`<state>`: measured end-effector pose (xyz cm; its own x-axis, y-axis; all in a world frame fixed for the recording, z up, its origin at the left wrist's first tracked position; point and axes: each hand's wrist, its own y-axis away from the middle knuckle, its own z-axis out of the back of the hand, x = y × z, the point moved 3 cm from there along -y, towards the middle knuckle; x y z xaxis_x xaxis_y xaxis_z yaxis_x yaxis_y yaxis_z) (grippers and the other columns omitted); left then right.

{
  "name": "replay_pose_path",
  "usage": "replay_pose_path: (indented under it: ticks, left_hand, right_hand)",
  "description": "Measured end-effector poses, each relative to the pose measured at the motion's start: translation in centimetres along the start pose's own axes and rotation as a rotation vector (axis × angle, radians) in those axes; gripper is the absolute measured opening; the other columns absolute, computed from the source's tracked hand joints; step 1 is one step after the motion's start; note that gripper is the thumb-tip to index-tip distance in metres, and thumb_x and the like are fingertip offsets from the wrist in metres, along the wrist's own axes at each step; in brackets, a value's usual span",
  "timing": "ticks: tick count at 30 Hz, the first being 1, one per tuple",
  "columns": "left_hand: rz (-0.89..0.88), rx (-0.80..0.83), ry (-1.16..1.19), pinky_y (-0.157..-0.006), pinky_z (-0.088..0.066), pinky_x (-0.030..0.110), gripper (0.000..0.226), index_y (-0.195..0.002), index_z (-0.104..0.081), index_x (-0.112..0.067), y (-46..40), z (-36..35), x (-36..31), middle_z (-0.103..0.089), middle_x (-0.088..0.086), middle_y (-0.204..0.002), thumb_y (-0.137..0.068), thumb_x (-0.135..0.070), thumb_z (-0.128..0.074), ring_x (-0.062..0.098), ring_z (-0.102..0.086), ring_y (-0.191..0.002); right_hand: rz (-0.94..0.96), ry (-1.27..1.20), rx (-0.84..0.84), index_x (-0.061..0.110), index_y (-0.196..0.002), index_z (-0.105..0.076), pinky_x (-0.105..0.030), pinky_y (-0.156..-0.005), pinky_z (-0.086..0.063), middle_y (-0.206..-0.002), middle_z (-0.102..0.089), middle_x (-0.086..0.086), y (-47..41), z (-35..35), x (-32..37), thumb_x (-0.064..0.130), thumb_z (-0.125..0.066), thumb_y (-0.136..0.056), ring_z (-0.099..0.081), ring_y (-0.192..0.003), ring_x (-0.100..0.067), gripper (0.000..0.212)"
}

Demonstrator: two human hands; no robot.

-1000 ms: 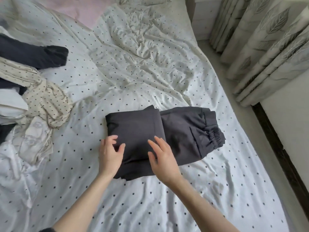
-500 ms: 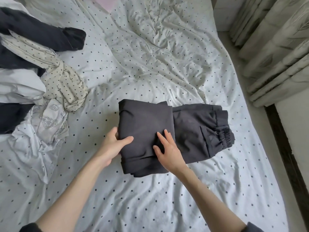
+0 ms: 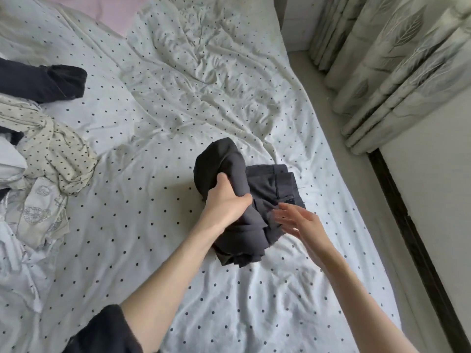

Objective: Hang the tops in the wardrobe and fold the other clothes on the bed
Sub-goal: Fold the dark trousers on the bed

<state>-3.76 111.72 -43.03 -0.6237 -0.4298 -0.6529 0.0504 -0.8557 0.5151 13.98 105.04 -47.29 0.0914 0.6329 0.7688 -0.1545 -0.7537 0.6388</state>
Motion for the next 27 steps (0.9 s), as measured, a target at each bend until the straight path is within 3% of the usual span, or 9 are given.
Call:
replay_pose_path:
  ticks: [4, 7, 8, 10, 13, 15, 18, 22, 27]
  left_hand:
    - [-0.096, 0.179, -0.017, -0.08, -0.047, 0.032, 0.036, -0.112, -0.042, -0.014, -1.5, -6.4, -4.2, -0.055, 0.002, -0.103, -0.086, -0.031, -0.059, 0.022, -0.057, -0.09]
    - [-0.227, 0.365, -0.146, -0.094, -0.046, 0.031, 0.031, -0.124, -0.053, -0.014, -2.1, -10.2, -4.8, -0.061, 0.006, -0.114, -0.095, -0.023, -0.047, 0.023, -0.061, -0.103]
    - [-0.304, 0.333, -0.215, -0.095, -0.043, 0.029, 0.03, -0.123, -0.056, -0.014, -2.3, -10.3, -4.5, -0.061, 0.005, -0.116, -0.096, -0.02, -0.045, 0.022, -0.058, -0.107]
    - [-0.524, 0.106, -0.348, -0.095, -0.042, 0.033, 0.03, -0.12, -0.059, -0.012, -3.0, -9.4, -3.5, -0.059, 0.006, -0.118, -0.095, -0.011, -0.044, 0.024, -0.053, -0.11]
    - [-0.718, -0.139, -0.583, -0.099, -0.039, 0.043, 0.037, -0.129, -0.055, -0.01, -4.3, -7.3, -0.7, -0.051, 0.012, -0.134, -0.093, -0.005, -0.047, 0.032, -0.045, -0.125]
    - [-0.704, -0.062, -0.731, -0.113, -0.021, 0.043, 0.044, -0.142, -0.041, -0.015, -5.5, -7.2, 1.3, -0.032, 0.011, -0.151, -0.098, -0.014, -0.044, 0.03, -0.025, -0.141]
    - [-0.665, 0.008, -0.867, -0.117, 0.001, 0.039, 0.051, -0.149, -0.018, -0.024, -8.3, -7.5, 3.8, -0.009, 0.005, -0.158, -0.101, -0.031, -0.032, 0.026, -0.004, -0.146]
    - [-0.638, -0.022, -0.937, -0.117, -0.003, 0.044, 0.05, -0.149, -0.019, -0.028, -12.0, -8.2, 4.8, -0.015, 0.002, -0.158, -0.1, -0.042, -0.019, 0.026, -0.013, -0.145]
    - [-0.621, -0.116, -0.908, -0.115, -0.014, 0.05, 0.052, -0.146, -0.032, -0.025, -15.1, -10.5, 6.6, -0.031, 0.004, -0.153, -0.097, -0.039, -0.019, 0.027, -0.029, -0.14]
  right_hand:
    - [0.036, -0.048, -0.126, 0.013, -0.101, -0.069, -0.029, -0.078, -0.054, -0.098, -0.072, -0.007, -0.7, 4.0, 0.3, 0.026, -0.053, -0.094, -0.068, -0.091, -0.02, 0.021]
    - [0.019, 0.065, -0.213, 0.013, -0.098, -0.068, -0.044, -0.088, -0.049, -0.106, -0.067, -0.014, -1.6, 5.7, -0.2, 0.024, -0.048, -0.095, -0.062, -0.098, -0.029, 0.023]
    - [0.011, 0.148, -0.259, 0.012, -0.098, -0.067, -0.045, -0.092, -0.046, -0.11, -0.065, -0.013, -1.9, 6.0, -0.4, 0.023, -0.045, -0.096, -0.059, -0.103, -0.03, 0.025]
    - [0.064, 0.339, -0.366, 0.013, -0.111, -0.064, -0.036, -0.096, -0.042, -0.121, -0.062, -0.006, -2.2, 6.1, -0.8, 0.021, -0.041, -0.097, -0.055, -0.113, -0.024, 0.028]
    - [0.38, 0.655, -0.444, 0.01, -0.124, -0.059, -0.031, -0.105, -0.033, -0.135, -0.052, -0.007, -1.8, 2.9, -0.1, 0.016, -0.046, -0.096, -0.044, -0.127, -0.024, 0.031]
    - [0.546, 0.862, -0.45, 0.008, -0.125, -0.059, -0.047, -0.109, -0.032, -0.137, -0.05, -0.014, -2.4, -0.1, -0.4, 0.016, -0.055, -0.092, -0.042, -0.131, -0.032, 0.034]
    - [0.561, 1.097, -0.393, 0.015, -0.134, -0.052, -0.058, -0.109, -0.024, -0.144, -0.043, -0.015, -4.7, -2.9, -2.4, 0.033, -0.058, -0.089, -0.037, -0.135, -0.033, 0.049]
    - [0.534, 1.259, -0.382, 0.022, -0.139, -0.046, -0.059, -0.109, -0.024, -0.147, -0.039, -0.01, -8.5, -1.8, -6.4, 0.047, -0.034, -0.093, -0.035, -0.137, -0.029, 0.054]
    - [0.625, 1.28, -0.434, 0.025, -0.144, -0.035, -0.058, -0.111, -0.017, -0.15, -0.034, -0.009, -12.2, -1.2, -10.1, 0.047, -0.031, -0.094, -0.028, -0.14, -0.027, 0.054]
